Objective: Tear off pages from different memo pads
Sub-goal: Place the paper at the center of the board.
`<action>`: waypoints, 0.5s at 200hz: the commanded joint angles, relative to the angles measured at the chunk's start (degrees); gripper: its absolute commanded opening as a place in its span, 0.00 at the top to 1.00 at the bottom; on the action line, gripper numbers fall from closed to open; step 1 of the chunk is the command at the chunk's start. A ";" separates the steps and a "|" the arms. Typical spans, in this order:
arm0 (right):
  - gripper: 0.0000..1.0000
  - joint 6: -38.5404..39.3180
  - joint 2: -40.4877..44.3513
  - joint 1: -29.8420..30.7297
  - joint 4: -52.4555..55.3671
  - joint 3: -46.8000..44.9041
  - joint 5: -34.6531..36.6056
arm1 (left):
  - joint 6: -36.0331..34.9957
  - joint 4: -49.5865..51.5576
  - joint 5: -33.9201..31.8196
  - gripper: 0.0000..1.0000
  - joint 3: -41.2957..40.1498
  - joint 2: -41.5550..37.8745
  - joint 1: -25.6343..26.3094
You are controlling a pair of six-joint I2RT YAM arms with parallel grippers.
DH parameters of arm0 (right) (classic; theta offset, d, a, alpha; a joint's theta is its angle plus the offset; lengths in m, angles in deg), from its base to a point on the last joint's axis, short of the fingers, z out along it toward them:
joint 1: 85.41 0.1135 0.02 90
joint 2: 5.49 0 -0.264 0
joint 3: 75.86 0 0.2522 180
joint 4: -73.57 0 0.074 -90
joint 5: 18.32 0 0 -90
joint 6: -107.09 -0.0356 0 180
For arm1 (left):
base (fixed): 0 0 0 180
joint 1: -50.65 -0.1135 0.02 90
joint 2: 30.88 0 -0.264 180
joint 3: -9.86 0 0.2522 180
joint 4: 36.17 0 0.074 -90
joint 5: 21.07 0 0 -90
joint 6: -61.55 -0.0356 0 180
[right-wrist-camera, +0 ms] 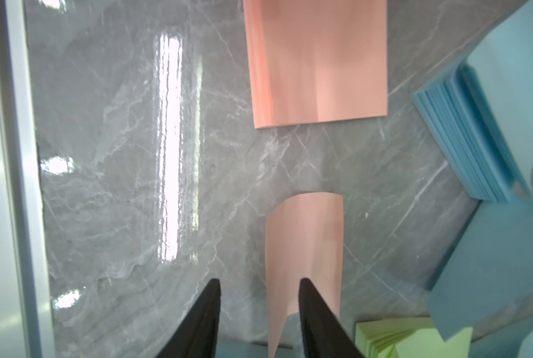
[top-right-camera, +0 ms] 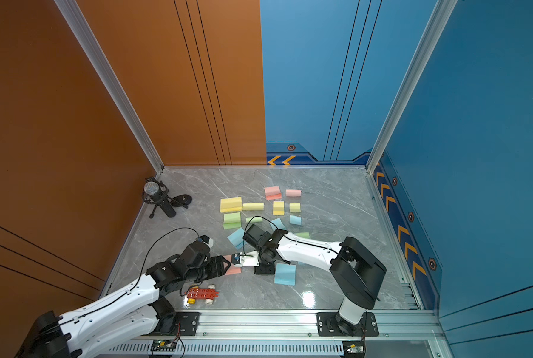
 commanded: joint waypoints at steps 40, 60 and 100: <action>0.65 -42.10 -7.57 -3.50 -4.17 16.68 12.02 | -8.69 12.31 -7.97 0.34 7.69 -4.50 -4.65; 0.65 -49.08 -14.32 -2.16 -4.40 21.78 12.96 | -10.30 13.60 -9.03 0.34 9.40 -6.22 -6.65; 0.54 -56.09 -24.03 -4.32 -4.43 28.36 13.04 | -11.64 14.19 -6.78 0.34 10.93 -7.61 -9.12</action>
